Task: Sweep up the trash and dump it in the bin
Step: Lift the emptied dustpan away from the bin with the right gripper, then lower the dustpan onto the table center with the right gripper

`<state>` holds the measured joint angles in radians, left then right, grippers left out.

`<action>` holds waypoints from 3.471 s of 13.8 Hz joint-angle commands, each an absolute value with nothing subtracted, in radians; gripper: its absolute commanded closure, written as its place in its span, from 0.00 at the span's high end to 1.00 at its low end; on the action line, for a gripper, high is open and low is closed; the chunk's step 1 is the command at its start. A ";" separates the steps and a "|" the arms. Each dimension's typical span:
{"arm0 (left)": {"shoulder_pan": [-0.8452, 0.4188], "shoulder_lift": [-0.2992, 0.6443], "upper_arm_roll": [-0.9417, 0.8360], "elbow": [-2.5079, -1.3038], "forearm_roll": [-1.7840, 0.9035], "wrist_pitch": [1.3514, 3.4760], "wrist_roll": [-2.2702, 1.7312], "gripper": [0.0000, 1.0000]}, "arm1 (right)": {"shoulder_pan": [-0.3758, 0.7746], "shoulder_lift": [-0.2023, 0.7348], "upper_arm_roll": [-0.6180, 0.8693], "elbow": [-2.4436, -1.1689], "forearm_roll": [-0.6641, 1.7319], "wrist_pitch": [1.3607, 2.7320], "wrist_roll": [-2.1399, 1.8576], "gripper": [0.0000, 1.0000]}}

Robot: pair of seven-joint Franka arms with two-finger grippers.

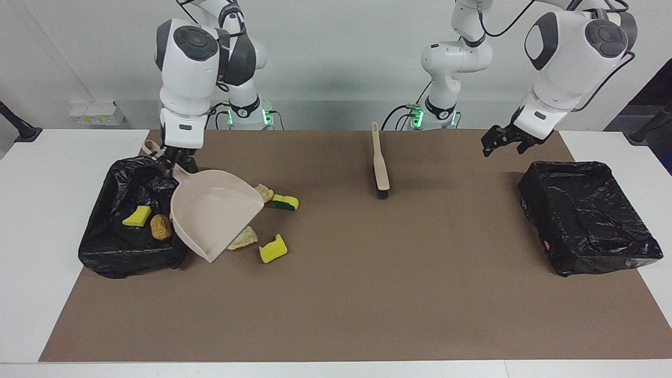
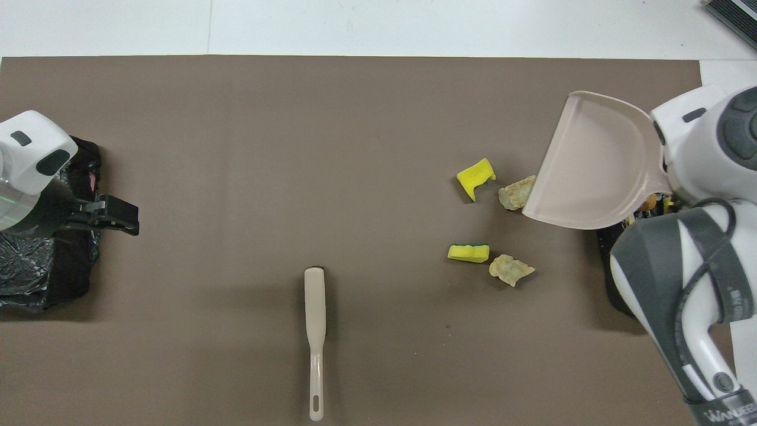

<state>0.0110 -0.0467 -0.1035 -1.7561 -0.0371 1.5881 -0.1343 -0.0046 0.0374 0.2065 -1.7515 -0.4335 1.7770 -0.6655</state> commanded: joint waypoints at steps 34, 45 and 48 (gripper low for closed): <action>0.061 -0.112 -0.080 -1.609 -0.038 1.470 -0.137 1.00 | 0.543 0.856 0.255 -0.963 -0.121 1.908 0.821 0.43; 0.061 -0.112 -0.080 -1.611 -0.038 1.470 -0.138 1.00 | 0.545 0.587 0.255 -1.190 -0.106 1.867 0.885 0.90; 0.061 -0.112 -0.080 -1.611 -0.038 1.470 -0.137 1.00 | 0.561 0.405 0.256 -1.444 -0.054 1.859 0.890 0.93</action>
